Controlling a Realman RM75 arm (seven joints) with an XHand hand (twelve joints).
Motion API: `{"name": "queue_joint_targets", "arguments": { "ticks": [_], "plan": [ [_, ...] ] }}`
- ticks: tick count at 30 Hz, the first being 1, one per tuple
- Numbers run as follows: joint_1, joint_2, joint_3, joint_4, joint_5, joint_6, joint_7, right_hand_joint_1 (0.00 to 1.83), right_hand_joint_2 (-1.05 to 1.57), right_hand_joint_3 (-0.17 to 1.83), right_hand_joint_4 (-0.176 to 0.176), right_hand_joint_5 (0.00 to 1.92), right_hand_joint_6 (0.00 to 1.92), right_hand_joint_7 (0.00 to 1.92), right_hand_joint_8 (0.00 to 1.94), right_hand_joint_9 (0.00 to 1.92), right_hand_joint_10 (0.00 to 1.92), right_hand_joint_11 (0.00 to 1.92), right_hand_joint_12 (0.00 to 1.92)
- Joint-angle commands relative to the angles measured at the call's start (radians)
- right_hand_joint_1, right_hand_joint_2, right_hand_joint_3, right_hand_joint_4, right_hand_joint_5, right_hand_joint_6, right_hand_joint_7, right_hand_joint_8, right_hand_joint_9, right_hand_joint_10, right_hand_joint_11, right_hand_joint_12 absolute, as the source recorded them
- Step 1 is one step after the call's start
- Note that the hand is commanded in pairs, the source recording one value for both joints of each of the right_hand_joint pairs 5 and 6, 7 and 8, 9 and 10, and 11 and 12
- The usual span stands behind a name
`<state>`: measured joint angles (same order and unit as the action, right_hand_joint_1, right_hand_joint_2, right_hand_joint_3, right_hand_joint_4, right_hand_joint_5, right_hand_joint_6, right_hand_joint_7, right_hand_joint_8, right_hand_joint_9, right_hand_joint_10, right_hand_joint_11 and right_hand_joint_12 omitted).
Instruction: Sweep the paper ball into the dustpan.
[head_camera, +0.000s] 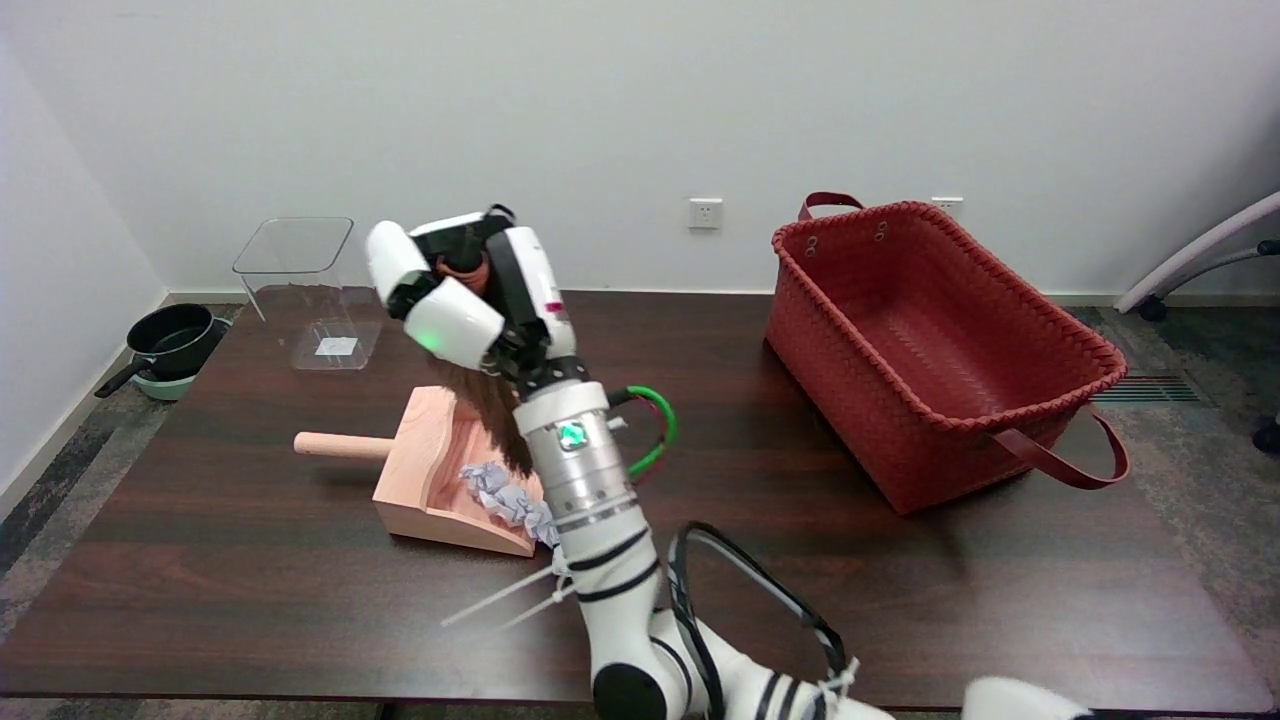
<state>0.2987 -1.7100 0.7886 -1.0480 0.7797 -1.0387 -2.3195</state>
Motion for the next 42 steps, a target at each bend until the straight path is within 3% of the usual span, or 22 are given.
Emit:
{"name": "queue_joint_targets", "arguments": {
  "ticks": [1,16,42],
  "plan": [
    [-0.376,-0.038,0.327,-0.300,-0.300,-0.066,-0.019,0.89,1.57,1.25,0.000,1.92,1.92,1.92,1.92,1.92,1.92,1.92,1.92],
    [-0.590,-0.087,0.428,-0.288,-0.283,-0.273,-0.019,0.93,1.57,1.29,0.000,1.92,1.92,1.92,1.92,1.92,1.92,1.92,1.92],
    [-0.671,-0.219,0.233,0.005,-0.153,-0.600,-0.019,0.95,1.57,1.33,0.000,1.92,1.92,1.92,1.92,1.92,1.92,1.92,1.92]
  ]
}}
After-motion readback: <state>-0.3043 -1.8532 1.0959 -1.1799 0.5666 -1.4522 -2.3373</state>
